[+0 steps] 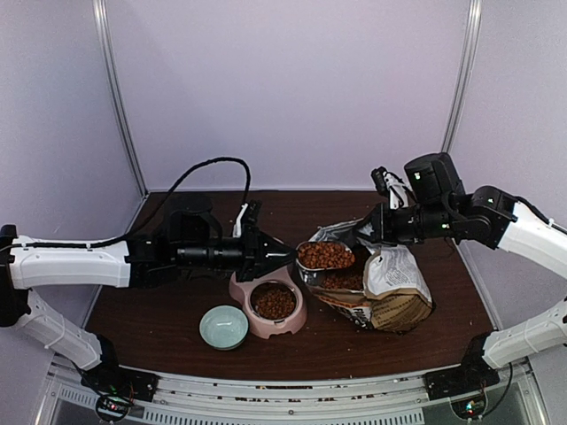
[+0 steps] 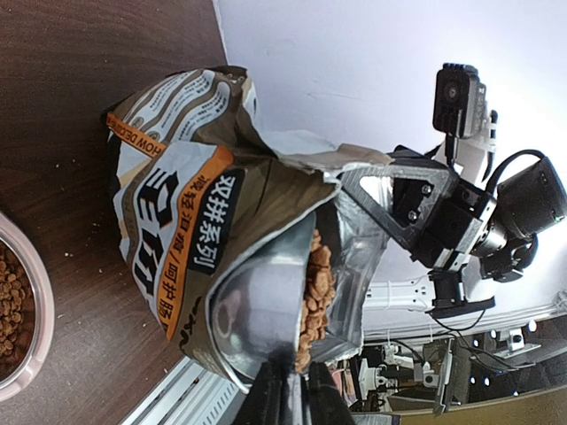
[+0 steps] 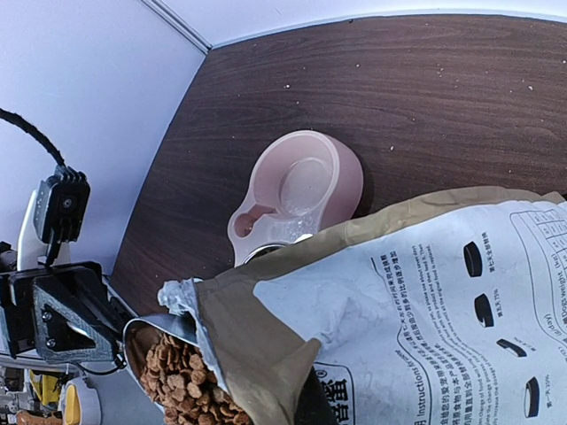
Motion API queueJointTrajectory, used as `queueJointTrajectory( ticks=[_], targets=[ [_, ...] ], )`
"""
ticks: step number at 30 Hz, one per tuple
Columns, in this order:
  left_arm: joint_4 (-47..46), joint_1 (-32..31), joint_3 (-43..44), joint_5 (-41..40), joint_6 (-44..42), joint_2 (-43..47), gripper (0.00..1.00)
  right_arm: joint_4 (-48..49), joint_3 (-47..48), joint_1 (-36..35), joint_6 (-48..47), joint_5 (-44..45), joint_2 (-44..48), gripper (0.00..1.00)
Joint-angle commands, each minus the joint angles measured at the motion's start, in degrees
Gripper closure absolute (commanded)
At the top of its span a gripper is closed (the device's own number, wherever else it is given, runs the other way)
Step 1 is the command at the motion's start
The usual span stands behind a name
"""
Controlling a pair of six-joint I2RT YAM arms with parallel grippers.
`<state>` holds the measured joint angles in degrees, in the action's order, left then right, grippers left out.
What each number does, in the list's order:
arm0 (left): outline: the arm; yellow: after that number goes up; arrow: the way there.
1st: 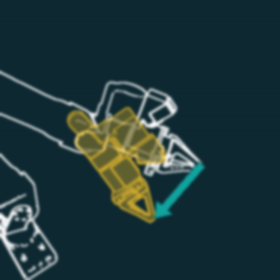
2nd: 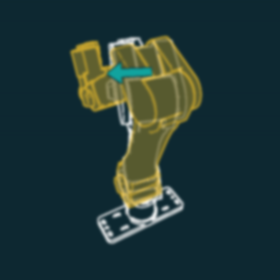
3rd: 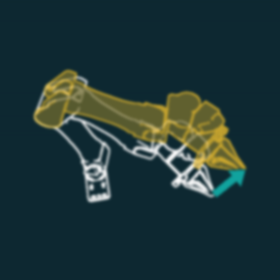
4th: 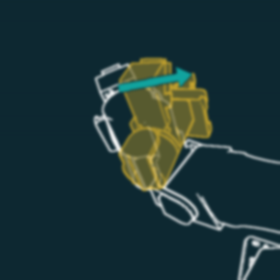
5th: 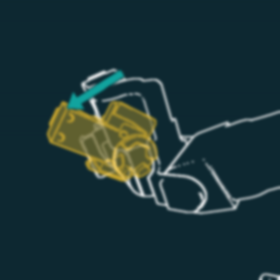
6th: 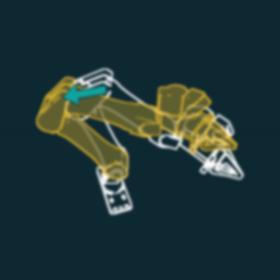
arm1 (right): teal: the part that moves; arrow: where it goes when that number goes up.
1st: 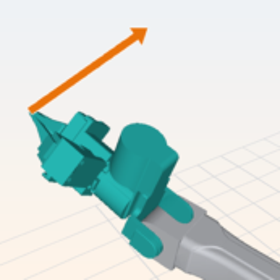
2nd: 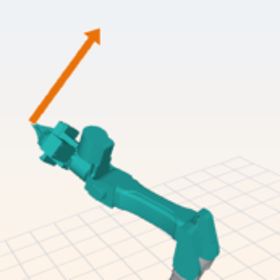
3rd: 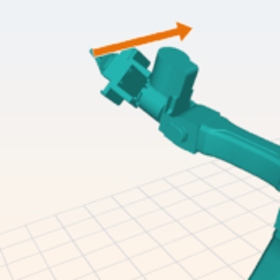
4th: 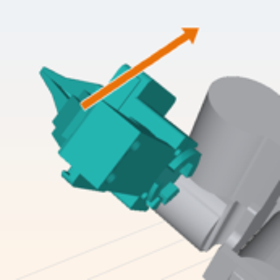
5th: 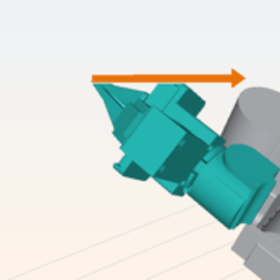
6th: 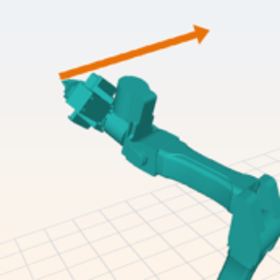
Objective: Serve the pet food
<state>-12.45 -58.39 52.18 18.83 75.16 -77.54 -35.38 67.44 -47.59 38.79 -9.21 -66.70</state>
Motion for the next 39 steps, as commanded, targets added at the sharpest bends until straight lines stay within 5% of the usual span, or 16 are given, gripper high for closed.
queueJointTrajectory(
  ticks=[1,39],
  targets=[
    [-4.2,0.8,0.4,-1.4,0.3,1.0,1.00,6.5,4.9,0.2,-0.6,-0.8,0.4,1.00],
    [-12.2,1.8,-4.6,3.8,6.4,6.2,1.00,6.3,8.4,0.2,-0.4,1.9,-0.5,1.00]
  ],
)
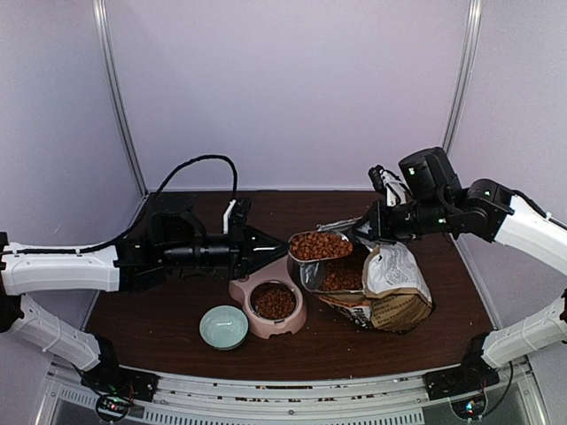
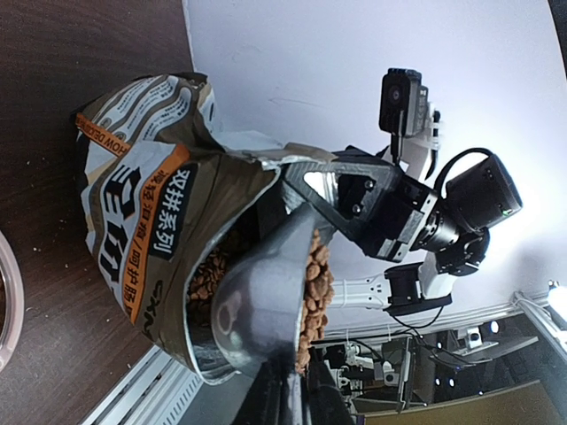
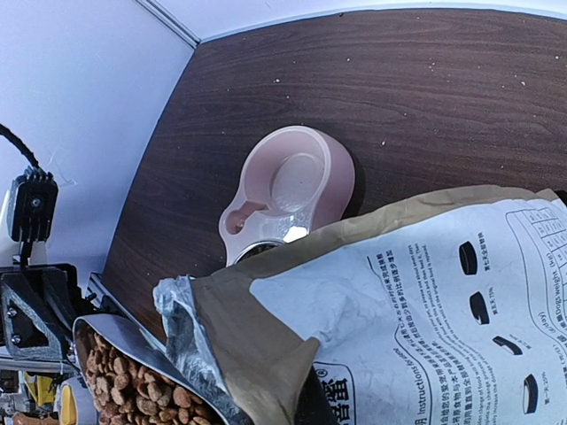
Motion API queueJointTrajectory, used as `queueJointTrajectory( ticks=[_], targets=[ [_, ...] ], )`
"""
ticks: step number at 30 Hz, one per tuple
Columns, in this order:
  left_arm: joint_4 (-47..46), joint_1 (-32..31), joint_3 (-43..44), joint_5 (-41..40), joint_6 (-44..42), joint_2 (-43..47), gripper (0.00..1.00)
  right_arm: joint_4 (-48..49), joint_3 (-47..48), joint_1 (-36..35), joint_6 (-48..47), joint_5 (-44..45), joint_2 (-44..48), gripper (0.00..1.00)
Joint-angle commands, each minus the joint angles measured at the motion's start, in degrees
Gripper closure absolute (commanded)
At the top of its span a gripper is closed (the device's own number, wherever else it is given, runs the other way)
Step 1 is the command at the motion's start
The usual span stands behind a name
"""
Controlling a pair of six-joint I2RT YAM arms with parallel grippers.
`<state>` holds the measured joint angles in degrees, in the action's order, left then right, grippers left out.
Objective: Serve the pet food
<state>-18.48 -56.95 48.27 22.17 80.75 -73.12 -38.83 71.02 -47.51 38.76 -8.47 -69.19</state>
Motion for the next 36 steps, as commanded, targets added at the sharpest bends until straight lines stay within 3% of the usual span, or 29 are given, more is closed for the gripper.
queueJointTrajectory(
  ticks=[1,17,28,36],
  targets=[
    [-6.3,0.3,-0.9,0.4,1.0,2.0,1.00,9.7,4.7,0.1,-0.4,1.2,2.0,1.00],
    [-3.5,3.2,-4.3,1.6,1.6,7.6,1.00,10.0,9.9,0.1,-2.0,1.9,-2.5,1.00],
    [0.2,7.6,-7.9,2.0,0.5,13.1,1.00,10.3,16.6,0.3,-3.9,4.0,-10.5,1.00],
    [1.1,12.9,-10.5,4.6,0.0,15.4,1.00,10.4,15.0,2.2,-3.9,4.9,-10.0,1.00]
  ],
)
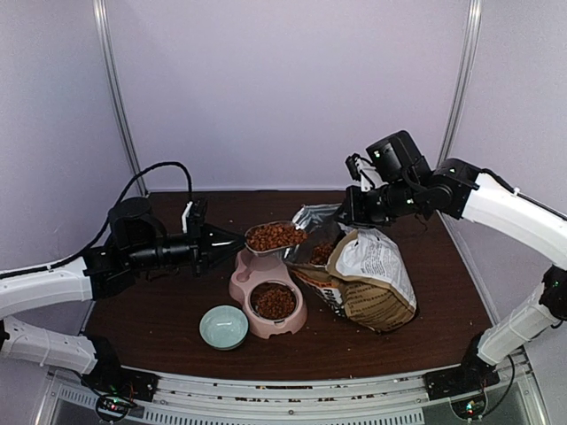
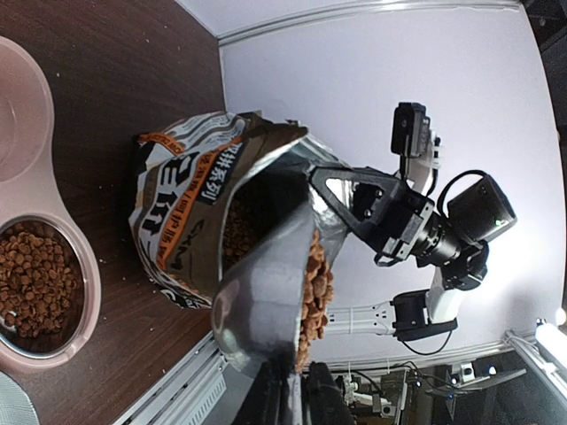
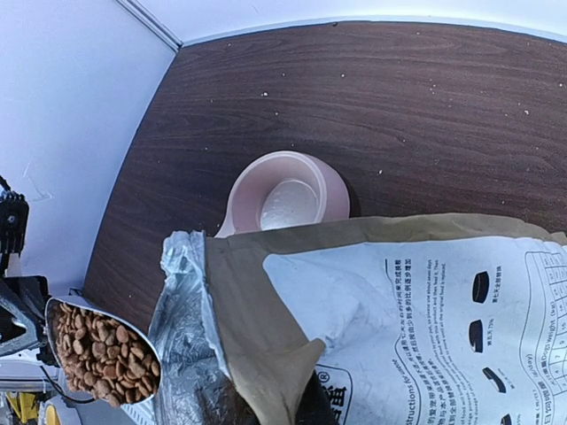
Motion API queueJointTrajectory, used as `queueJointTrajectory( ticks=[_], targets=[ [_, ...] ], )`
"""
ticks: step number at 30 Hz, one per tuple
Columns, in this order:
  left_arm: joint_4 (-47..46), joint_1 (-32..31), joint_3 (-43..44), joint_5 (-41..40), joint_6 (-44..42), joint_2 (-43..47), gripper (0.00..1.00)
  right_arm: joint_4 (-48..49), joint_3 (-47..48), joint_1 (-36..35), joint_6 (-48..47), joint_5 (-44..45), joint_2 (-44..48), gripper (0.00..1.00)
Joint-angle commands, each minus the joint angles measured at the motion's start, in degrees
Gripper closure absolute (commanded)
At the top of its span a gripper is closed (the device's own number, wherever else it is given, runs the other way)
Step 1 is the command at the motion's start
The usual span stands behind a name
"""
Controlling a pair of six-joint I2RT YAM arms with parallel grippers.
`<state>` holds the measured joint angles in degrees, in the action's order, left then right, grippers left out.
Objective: Serve the pet food
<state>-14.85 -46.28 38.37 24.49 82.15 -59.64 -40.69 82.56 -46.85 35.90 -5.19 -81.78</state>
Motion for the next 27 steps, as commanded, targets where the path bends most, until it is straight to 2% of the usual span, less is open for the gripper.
queueJointTrajectory(
  ticks=[1,18,27],
  targets=[
    [-2.1,2.9,-0.6,2.7,-1.6,2.2,1.00,12.3,3.0,1.8,-1.1,1.6,2.9,1.00],
    [0.9,12.7,-4.2,5.2,-2.4,7.6,1.00,12.3,0.1,4.8,-0.9,1.1,5.4,1.00],
    [1.7,17.1,-4.6,6.7,-4.7,4.5,1.00,12.6,-0.7,4.8,-0.6,0.6,6.1,1.00]
  ],
)
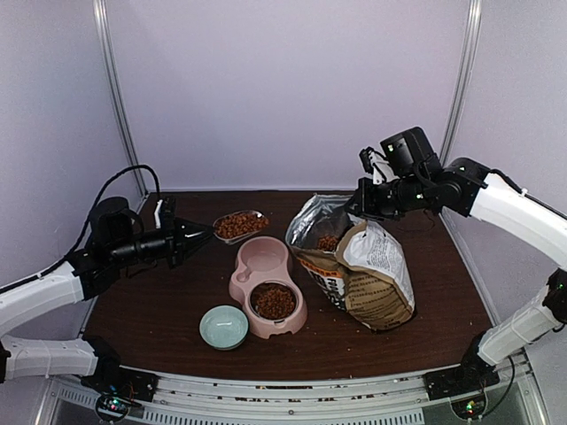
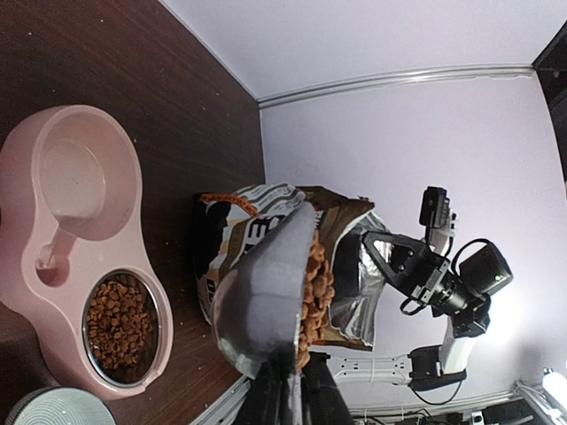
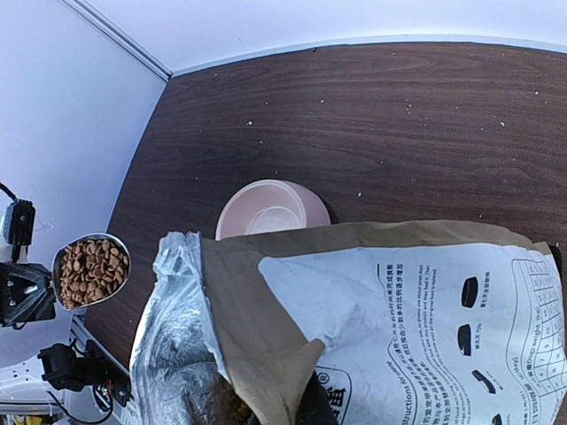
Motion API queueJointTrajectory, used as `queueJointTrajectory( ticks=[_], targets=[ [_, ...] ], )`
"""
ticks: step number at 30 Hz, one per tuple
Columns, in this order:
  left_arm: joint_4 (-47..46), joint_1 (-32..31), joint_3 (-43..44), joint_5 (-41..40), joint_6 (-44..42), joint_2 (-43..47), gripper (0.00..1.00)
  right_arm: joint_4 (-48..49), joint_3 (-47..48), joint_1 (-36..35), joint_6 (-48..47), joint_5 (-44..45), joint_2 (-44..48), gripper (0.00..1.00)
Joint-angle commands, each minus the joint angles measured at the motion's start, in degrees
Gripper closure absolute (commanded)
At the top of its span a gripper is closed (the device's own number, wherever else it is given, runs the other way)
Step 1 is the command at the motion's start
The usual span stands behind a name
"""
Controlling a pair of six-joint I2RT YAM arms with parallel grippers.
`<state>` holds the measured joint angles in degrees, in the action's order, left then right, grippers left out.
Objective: Serve the pet food
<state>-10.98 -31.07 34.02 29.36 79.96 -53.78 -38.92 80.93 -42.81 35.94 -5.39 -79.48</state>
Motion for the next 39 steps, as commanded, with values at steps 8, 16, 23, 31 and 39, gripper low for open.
queueJointTrajectory(
  ticks=[8,16,23,31,39],
  targets=[
    [-0.9,5.0,0.7,3.6,-6.9,-6.8,1.00,10.5,1.1,0.8,-0.7,0.9,4.3,1.00],
    [1.6,6.4,2.9,4.8,-12.3,-13.7,1.00,10.4,1.2,0.9,-0.8,0.8,4.3,1.00],
    [2.3,7.5,5.7,5.3,-15.0,-19.3,1.00,10.2,1.1,0.9,-0.8,0.8,4.5,1.00],
    [5.8,7.7,10.7,5.7,-19.1,-26.2,1.00,10.0,0.9,0.9,-1.0,0.9,4.7,1.00],
    [10.1,7.7,15.3,5.2,-22.8,-31.0,1.00,10.0,0.6,0.9,-1.0,0.8,5.1,1.00]
  ],
)
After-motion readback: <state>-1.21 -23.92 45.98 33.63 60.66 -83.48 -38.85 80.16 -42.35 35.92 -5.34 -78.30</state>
